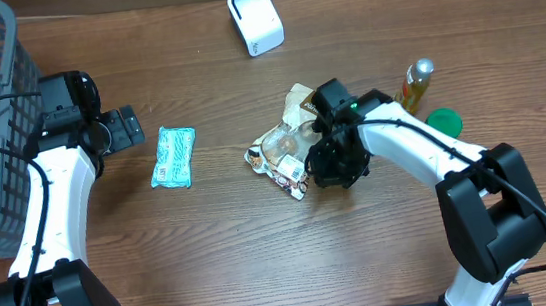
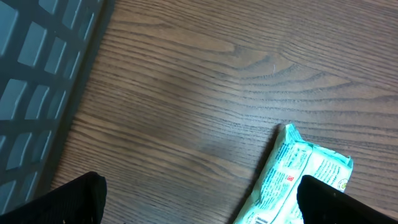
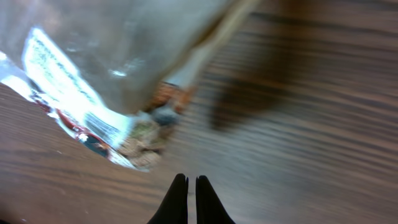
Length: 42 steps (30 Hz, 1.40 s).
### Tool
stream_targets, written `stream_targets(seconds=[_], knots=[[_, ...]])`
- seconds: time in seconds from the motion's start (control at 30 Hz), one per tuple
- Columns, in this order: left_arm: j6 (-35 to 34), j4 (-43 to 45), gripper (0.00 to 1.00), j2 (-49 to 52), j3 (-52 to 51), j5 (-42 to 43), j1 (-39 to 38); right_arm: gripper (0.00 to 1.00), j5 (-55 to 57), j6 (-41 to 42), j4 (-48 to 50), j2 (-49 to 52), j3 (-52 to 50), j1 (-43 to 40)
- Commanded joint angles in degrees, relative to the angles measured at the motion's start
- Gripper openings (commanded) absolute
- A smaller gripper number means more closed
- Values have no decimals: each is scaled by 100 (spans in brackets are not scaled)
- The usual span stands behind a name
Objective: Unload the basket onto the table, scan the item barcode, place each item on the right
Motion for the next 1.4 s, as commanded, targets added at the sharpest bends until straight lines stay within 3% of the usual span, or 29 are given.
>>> stream_targets(seconds=[0.0, 0.27, 0.5, 0.73, 0.9, 1.07, 1.37], knots=[[66, 4, 99, -85, 105, -26, -39, 4, -271, 485, 376, -11, -190, 313], [66, 4, 100, -85, 105, -26, -39, 6, -269, 566, 1639, -11, -195, 1154], [66, 4, 100, -85, 105, -26, -39, 5, -310, 564, 1764, -13, -157, 1311], [66, 4, 100, -85, 105, -26, -39, 12, -1388, 219, 811, -22, 621, 1128], [66, 4, 99, -85, 105, -26, -39, 23, -1445, -328, -240, -24, 1423, 957], [66, 4, 99, -85, 105, -26, -39, 26, -1445, -557, -658, -24, 1788, 686], [66, 4, 100, -85, 105, -26, -39, 33, -76, -555, -914, -22, 1773, 365]])
